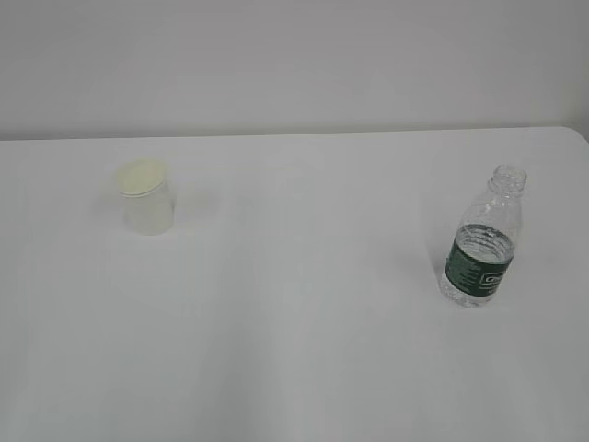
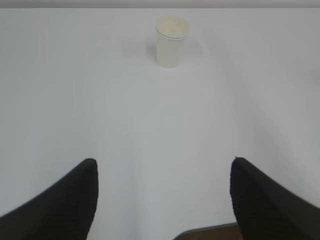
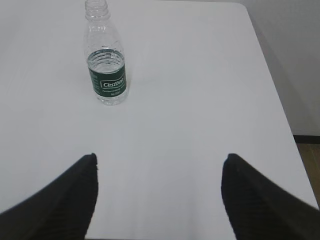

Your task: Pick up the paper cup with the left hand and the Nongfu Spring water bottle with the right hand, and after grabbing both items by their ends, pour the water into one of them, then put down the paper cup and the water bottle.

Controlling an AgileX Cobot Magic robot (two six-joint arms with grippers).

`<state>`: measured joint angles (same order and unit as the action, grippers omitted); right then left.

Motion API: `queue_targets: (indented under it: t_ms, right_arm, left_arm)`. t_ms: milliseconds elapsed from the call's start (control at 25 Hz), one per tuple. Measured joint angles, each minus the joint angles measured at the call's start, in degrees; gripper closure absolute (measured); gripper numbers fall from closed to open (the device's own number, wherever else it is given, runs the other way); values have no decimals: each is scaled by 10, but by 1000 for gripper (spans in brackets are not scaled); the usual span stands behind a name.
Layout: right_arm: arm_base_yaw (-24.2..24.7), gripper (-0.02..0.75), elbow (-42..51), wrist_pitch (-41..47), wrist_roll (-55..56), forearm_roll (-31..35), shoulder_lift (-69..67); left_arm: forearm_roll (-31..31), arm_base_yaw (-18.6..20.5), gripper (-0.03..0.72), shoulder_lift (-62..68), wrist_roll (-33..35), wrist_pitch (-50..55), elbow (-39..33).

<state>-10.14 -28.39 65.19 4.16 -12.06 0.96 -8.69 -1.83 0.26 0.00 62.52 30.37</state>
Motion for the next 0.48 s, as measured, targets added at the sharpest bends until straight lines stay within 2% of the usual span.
queue_targets:
  t_ms: [480]
  right_arm:
    - [0, 164, 0, 0, 0, 0, 0]
  left_arm:
    - [0, 0, 100, 0, 0, 0, 0]
